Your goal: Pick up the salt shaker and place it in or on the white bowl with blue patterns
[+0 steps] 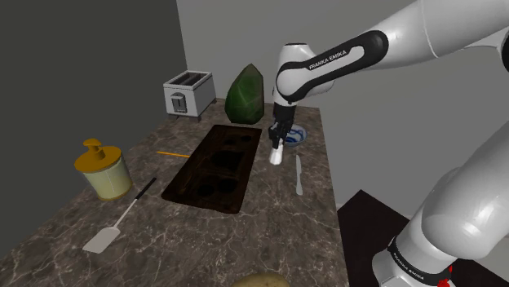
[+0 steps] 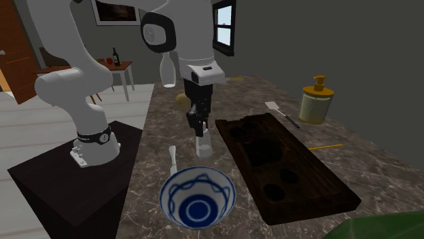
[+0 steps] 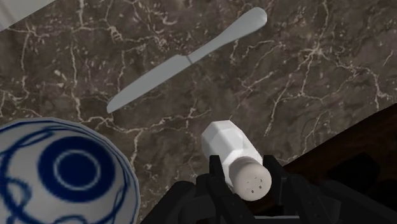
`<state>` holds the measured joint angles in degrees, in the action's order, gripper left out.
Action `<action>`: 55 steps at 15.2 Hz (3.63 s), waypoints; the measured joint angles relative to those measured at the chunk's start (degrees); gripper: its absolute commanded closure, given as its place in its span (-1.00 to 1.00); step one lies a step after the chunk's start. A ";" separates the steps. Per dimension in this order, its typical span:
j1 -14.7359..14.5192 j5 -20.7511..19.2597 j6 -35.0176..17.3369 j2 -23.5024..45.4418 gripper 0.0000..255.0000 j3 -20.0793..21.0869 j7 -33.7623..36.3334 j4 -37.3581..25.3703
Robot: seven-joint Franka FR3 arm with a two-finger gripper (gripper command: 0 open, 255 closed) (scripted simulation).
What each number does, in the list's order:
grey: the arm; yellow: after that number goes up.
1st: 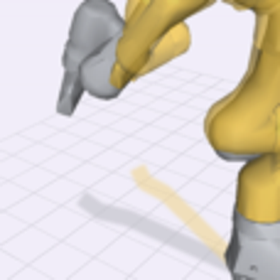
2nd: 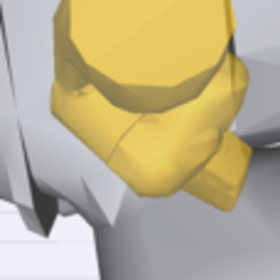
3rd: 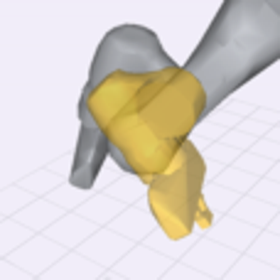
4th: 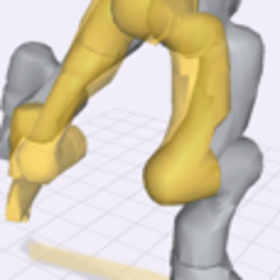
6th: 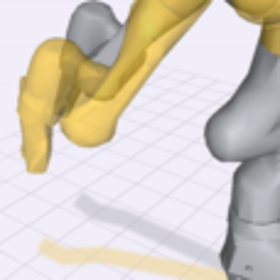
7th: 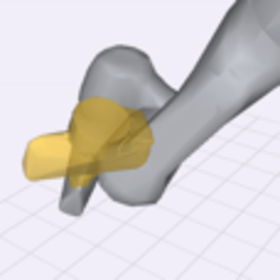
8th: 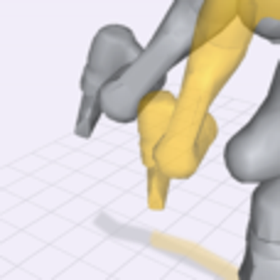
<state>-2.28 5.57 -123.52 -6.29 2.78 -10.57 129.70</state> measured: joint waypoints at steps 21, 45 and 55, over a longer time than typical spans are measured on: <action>0.81 -0.70 15.93 -3.27 1.00 -1.09 -0.30 -12.56; 8.29 -0.32 18.40 14.10 1.00 -9.13 -15.70 -31.14; 8.23 0.05 11.03 15.34 1.00 -9.04 -16.31 -24.97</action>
<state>5.95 5.63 -112.49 9.05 -6.26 -26.89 104.73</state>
